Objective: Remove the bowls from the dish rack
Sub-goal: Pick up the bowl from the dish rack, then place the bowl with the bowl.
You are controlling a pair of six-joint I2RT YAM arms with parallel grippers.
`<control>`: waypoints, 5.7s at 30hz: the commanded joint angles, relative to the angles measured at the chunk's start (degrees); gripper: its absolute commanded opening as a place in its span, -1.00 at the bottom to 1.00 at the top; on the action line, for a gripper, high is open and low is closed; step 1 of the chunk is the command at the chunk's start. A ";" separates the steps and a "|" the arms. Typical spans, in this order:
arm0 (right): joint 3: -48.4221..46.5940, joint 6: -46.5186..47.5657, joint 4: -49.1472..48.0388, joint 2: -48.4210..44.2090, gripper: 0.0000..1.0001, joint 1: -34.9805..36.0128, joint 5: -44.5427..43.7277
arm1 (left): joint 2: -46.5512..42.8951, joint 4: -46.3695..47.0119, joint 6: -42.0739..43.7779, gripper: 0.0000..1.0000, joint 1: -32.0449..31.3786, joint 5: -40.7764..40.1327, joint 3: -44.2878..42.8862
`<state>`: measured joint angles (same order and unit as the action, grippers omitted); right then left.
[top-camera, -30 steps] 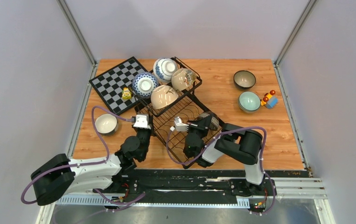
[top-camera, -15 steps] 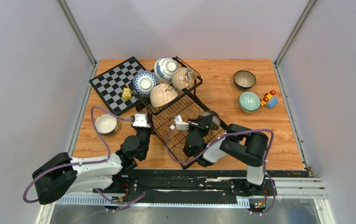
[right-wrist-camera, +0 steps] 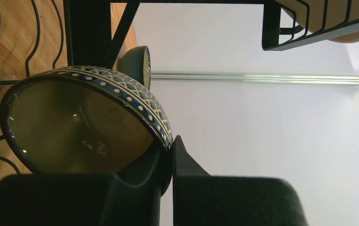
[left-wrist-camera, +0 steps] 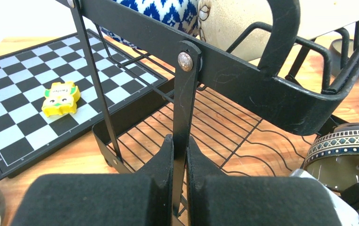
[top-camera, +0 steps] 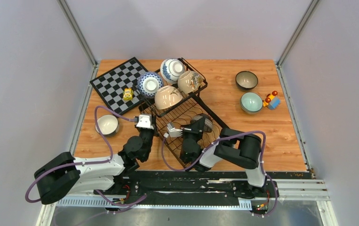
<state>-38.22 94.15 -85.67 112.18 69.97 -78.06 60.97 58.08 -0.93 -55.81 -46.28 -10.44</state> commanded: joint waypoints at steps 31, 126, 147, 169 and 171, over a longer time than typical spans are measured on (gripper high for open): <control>-20.09 -104.35 129.70 -49.37 -1.00 -4.42 8.47 | -23.19 -30.47 -16.07 0.11 -0.79 -0.86 0.96; -74.41 -128.55 120.71 12.10 -1.00 -81.03 83.78 | -48.96 -102.02 -56.79 0.99 -0.88 -8.56 -11.71; -76.28 -127.55 122.28 14.08 -0.75 -81.02 85.15 | -48.80 -102.00 -57.14 1.00 -0.88 -8.83 -11.45; -75.99 -127.17 123.20 12.34 -0.32 -81.09 85.68 | -48.89 -101.83 -57.24 1.00 -0.88 -8.65 -11.45; -75.60 -127.10 123.26 11.69 -0.28 -81.14 85.57 | -48.99 -101.89 -57.23 1.00 -0.88 -8.52 -11.51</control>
<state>-112.68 -33.21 36.84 126.48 -10.57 6.35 11.90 -43.86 -57.08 -56.42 -53.23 -22.48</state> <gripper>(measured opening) 0.345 0.997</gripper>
